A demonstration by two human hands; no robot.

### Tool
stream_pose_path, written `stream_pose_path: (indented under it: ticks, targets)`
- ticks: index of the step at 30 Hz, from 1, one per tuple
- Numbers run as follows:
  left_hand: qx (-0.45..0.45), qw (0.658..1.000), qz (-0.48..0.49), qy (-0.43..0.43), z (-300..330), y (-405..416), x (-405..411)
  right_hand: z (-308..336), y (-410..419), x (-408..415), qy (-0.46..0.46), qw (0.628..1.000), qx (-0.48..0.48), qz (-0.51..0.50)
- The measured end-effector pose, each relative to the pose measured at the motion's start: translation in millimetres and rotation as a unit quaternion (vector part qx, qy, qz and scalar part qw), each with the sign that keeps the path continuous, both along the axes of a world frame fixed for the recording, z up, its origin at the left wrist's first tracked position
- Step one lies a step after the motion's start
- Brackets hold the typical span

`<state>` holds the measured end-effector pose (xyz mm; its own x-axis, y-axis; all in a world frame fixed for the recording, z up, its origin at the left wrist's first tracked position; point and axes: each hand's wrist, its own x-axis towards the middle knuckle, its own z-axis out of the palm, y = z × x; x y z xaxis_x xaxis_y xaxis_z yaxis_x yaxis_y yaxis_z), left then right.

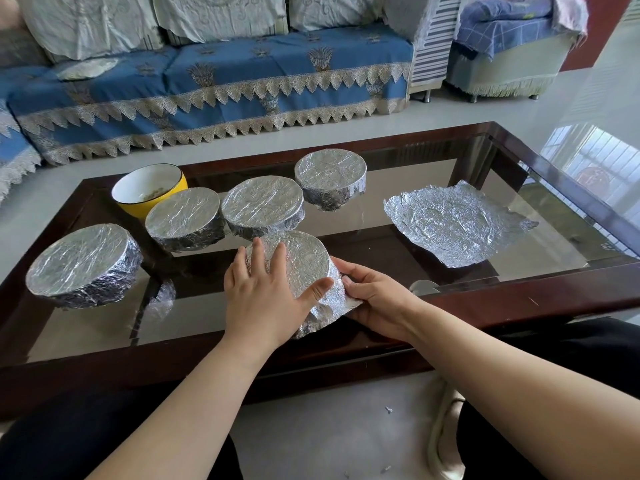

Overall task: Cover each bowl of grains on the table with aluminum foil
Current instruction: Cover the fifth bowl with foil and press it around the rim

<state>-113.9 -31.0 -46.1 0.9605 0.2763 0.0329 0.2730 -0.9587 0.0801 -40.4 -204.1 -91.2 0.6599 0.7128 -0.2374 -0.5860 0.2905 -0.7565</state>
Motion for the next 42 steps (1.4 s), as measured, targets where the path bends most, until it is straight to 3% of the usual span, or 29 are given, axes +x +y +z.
stream_pose_path:
  ticks: [12,25,32,36,39,42]
  targets:
    - [-0.007,1.000,0.006,0.008,3,4,-1,1,-5,5,-0.042,0.996,-0.046,0.062]
    - [0.000,1.000,0.007,0.013,2,7,1,1,0,5,-0.120,0.986,-0.108,0.047]
    - [0.003,1.000,0.008,0.013,1,7,2,10,-2,7,-0.074,0.994,-0.071,0.042]
    - [0.004,1.000,0.011,0.013,1,7,2,13,3,1,-0.107,0.989,-0.103,-0.015]
    - [0.005,1.000,0.015,0.007,1,5,3,1,17,-10,-0.197,0.963,-0.153,-0.104]
    - [0.006,1.000,0.018,0.011,3,5,3,-7,31,-21,-0.228,0.941,-0.182,-0.174]
